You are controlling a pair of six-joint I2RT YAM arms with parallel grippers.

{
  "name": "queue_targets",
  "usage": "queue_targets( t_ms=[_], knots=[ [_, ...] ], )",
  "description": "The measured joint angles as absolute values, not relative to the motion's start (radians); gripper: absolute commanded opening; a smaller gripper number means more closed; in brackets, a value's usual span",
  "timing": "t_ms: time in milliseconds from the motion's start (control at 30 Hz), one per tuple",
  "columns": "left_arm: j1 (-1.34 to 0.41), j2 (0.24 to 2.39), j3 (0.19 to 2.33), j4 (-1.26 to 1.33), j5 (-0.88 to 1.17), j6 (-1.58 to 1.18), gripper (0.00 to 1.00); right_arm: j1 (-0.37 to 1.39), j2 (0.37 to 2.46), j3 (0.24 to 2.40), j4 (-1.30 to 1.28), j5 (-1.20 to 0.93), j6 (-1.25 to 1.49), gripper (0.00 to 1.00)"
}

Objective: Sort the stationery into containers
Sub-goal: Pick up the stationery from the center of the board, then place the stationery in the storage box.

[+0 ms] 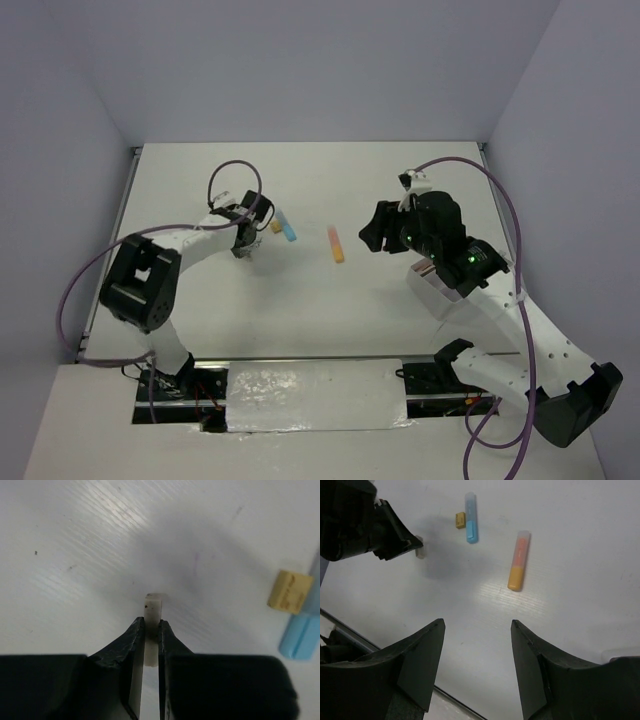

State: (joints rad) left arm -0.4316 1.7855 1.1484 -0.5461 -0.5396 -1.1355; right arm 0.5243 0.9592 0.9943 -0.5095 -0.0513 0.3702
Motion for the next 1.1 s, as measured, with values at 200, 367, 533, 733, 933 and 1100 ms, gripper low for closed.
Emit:
queue_targets(
  t_ms=[200,367,533,733,933,1100],
  knots=[
    [-0.433,1.441,0.867,-0.249,-0.332,-0.988,0.0,0.526,0.959,0.994,-0.477,-0.106,0.396,0.66],
    [-0.49,1.325,0.84,0.011,-0.112,-0.813,0.0,0.527,0.946,1.018,-0.534,-0.015,0.427,0.71],
    [-0.615,1.399,0.943,0.177,0.08,-0.656,0.0,0.527,0.875,1.135,-0.664,0.192,0.466,0.77],
    [-0.694,1.51,1.026,0.325,0.292,-0.594,0.0,0.527,0.723,1.302,-0.807,0.418,0.505,0.86],
    [-0.803,1.736,1.243,0.426,0.44,-0.544,0.0,0.526,0.631,1.467,-0.929,0.541,0.507,0.86],
    [-0.88,1.943,1.459,0.436,0.5,-0.508,0.0,0.525,0.612,1.472,-0.996,0.556,0.503,0.86]
  ],
)
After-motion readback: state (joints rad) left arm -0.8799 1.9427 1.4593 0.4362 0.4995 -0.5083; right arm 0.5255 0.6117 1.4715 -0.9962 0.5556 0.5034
